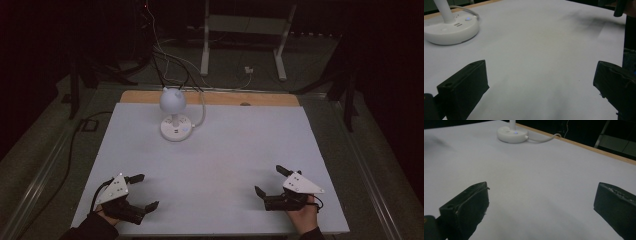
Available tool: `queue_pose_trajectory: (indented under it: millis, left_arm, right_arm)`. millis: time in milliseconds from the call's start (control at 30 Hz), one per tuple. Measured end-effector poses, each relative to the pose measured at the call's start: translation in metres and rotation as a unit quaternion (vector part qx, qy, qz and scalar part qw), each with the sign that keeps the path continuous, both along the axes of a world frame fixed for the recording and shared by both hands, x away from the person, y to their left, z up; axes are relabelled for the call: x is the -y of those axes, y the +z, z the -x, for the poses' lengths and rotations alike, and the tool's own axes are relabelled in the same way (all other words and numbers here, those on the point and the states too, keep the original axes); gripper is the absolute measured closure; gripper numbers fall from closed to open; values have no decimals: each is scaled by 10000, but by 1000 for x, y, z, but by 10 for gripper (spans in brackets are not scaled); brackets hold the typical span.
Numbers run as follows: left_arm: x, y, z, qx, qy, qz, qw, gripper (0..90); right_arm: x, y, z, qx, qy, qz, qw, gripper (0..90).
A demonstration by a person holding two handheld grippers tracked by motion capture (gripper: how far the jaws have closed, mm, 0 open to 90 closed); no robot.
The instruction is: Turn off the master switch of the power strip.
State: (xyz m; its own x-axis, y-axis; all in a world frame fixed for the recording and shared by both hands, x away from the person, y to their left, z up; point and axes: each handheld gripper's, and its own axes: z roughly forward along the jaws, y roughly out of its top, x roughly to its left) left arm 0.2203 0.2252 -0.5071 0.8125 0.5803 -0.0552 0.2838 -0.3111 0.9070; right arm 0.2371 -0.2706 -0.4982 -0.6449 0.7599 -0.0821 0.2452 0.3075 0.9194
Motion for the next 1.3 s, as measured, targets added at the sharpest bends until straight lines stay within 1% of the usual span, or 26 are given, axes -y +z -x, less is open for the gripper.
queue_pose_trajectory:
  millis: [233, 300, 433, 500, 533, 633, 767, 967, 1033, 1167, 1200, 1300]
  left_arm:
    - [1, 0, -2, -33, -13, 10, 10000, 2]
    - [2, 0, -2, -21, -26, 2, 10000, 2]
    - [3, 1, -3, 3, 23, -1, 10000, 2]
    - [3, 0, -3, -18, 25, 7, 10000, 2]
    - [3, 0, -4, -15, 80, -36, 10000, 2]
    - [4, 1, -6, -69, 93, -10, 9999, 2]
    - [5, 2, -8, -49, 191, -78, 9998, 2]
    - [8, 3, -11, -79, 253, -90, 9996, 2]
    - [9, 4, -14, -107, 277, -15, 9996, 3]
    - [12, 7, -16, -62, 355, -18, 9993, 3]
    - [12, 8, -17, -81, 361, -10, 9993, 2]
    - [12, 10, -19, -53, 418, 71, 9991, 3]
  right_arm:
    - [0, 1, 1, 38, -42, -28, 10000, 0]
    - [-1, 2, 3, 89, -42, 29, 9999, 0]
    - [-2, 3, 4, 138, -40, 49, 9999, 0]
    - [-2, 2, 4, 121, -34, 34, 9999, 0]
    - [-2, 2, 4, 112, -40, 39, 9999, 0]
    - [-3, 2, 4, 107, -47, 39, 9999, 0]
    - [-2, 2, 4, 109, -51, 42, 9999, 0]
    - [-3, 1, 4, 98, -43, 55, 9999, 0]
    - [-3, 1, 3, 94, -45, 59, 9999, 0]
    - [-4, 1, 4, 84, 0, 76, 9999, 0]
    - [-4, 1, 4, 92, 15, 66, 9999, 0]
    - [-4, 2, 5, 145, 37, 57, 9999, 0]
